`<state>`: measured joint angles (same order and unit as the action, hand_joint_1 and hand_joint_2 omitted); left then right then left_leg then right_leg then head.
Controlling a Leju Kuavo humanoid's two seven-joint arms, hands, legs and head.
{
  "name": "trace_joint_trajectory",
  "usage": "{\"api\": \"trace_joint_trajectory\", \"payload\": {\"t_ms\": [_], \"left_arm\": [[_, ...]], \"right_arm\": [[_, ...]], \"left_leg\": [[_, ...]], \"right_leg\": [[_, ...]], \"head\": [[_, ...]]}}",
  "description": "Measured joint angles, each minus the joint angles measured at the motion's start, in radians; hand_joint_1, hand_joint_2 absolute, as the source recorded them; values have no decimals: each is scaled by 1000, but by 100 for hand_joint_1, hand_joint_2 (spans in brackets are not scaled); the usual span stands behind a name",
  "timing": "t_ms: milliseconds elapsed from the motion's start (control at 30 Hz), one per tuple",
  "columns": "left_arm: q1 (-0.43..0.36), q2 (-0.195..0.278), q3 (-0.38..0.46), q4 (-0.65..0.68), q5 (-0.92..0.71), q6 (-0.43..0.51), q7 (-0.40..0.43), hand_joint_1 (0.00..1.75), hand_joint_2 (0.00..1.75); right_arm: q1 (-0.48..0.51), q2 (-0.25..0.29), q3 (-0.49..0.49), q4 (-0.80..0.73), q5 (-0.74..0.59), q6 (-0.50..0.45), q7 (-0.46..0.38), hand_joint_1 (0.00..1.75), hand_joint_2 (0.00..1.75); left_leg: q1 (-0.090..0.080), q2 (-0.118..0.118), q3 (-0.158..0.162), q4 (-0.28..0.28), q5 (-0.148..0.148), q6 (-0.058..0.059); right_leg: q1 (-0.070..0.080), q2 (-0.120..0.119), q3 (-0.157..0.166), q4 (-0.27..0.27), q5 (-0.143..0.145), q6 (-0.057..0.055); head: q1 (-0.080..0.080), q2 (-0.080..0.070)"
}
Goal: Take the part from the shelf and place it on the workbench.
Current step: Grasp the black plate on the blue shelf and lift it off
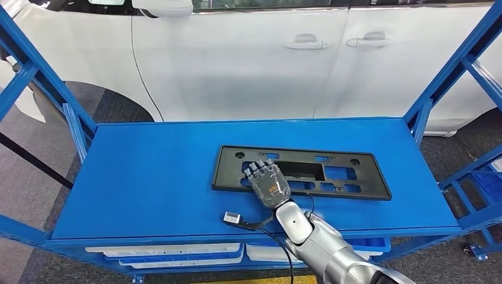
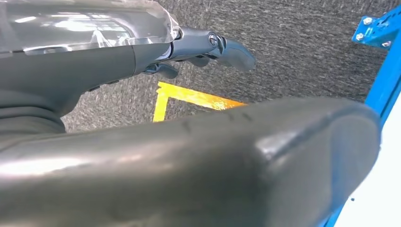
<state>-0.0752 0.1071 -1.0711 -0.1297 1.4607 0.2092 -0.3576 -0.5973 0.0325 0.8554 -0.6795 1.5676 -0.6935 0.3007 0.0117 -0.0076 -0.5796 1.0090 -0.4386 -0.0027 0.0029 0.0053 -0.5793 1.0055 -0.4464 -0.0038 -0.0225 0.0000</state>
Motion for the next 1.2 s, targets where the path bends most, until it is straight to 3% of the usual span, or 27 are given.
{"api": "trace_joint_trajectory", "payload": {"t_ms": [67,100,200,233,267,300,400,433,500,633,833,967,1133,1200], "left_arm": [[0,1,0,0,0,-2,0,0,0],[-2,1,0,0,0,-4,-1,0,0],[-4,4,-2,0,0,-10,-3,0,0],[-3,5,-3,0,0,-11,-4,0,0],[-3,6,-4,0,0,-11,-4,0,0],[-3,6,-5,0,0,-12,-5,0,0],[-3,7,-6,0,0,-14,-9,0,0],[-3,9,-6,1,0,-15,-12,0,0],[-2,11,-6,1,0,-22,-24,0,0],[-2,11,-12,1,0,-50,-78,0,175],[-1,12,-25,1,0,-59,-92,0,175],[-1,12,-34,1,0,-59,-116,0,175],[-1,12,-44,1,0,-59,-120,0,175],[-2,12,-45,1,0,-67,-119,0,175]], "right_arm": [[0,-3,-4,3,0,0,-11,175,175],[-1,-5,-6,5,0,0,-15,175,175],[2,-9,-13,9,0,-1,-33,175,175],[4,-10,-17,9,0,-1,-40,175,175],[5,-10,-21,10,0,-1,-48,175,175],[5,-10,-24,10,0,-1,-54,175,175],[4,-8,-33,10,0,-1,-69,175,175],[4,-7,-35,10,0,-1,-72,175,175],[5,-4,-40,10,1,-2,-76,175,175],[8,-3,-55,9,3,-2,-79,175,175],[40,-9,-99,-60,-14,-2,-138,175,175],[112,-17,-201,-260,-120,-3,-319,175,175],[155,-19,-279,-399,-189,-3,-402,175,175],[175,-18,-312,-441,-316,-3,-533,175,175]], "left_leg": [[3,1,2,-5,4,12],[5,2,3,-7,6,20],[4,4,2,-9,7,34],[4,4,2,-9,7,35],[4,4,3,-9,6,35],[5,3,4,-7,5,34],[4,-1,4,5,-4,26],[1,-1,1,10,-7,22],[-2,-2,-3,14,-9,14],[2,-1,-1,9,-7,5],[2,-1,0,4,-4,1],[2,-1,0,4,-4,0],[2,-1,-1,4,-4,1],[2,-1,-1,5,-4,1]], "right_leg": [[-2,0,-2,8,-8,12],[-4,0,-14,35,-27,18],[-12,0,-104,227,-122,34],[-15,0,-131,280,-137,40],[-20,-1,-143,299,-133,44],[-25,-1,-133,276,-109,49],[-37,-5,-38,72,-9,58],[-37,-5,-17,27,3,56],[-33,-1,-11,7,4,47],[-26,0,-13,9,3,39],[-25,0,-14,10,3,36],[-25,1,-15,10,3,36],[-26,0,-15,10,2,34],[-26,0,-15,10,2,35]], "head": [[0,0],[0,0],[0,0],[0,0],[0,0],[0,0],[0,0],[0,0],[0,0],[0,0],[0,0],[0,0],[0,0],[0,0]]}}
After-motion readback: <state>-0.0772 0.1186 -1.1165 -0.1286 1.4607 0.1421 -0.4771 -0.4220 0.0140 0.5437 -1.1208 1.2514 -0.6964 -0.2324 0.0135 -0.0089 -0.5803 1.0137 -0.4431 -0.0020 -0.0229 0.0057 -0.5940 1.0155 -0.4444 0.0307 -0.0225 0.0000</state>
